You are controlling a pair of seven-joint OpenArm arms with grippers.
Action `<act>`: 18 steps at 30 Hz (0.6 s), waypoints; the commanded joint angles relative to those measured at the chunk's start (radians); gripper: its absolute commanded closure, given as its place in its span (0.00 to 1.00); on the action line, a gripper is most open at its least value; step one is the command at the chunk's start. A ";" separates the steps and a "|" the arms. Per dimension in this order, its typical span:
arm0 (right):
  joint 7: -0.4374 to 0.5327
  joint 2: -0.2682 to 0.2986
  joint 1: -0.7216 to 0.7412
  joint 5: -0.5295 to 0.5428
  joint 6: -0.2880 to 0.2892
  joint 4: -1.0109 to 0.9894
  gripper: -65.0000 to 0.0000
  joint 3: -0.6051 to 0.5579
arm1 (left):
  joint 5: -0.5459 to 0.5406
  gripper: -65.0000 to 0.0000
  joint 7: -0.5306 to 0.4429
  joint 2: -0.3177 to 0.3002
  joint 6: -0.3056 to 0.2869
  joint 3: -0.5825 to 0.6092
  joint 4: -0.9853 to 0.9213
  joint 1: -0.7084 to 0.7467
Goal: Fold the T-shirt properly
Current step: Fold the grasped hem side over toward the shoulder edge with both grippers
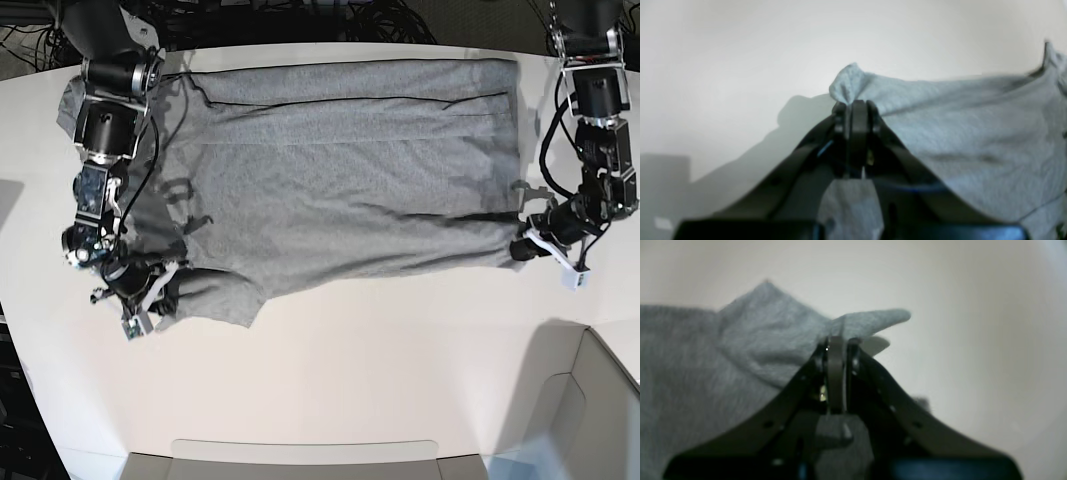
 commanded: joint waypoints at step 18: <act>-0.262 0.014 -0.236 0.161 0.006 0.470 1.00 0.108 | -0.018 1.00 0.045 -0.021 0.035 -0.140 0.345 0.294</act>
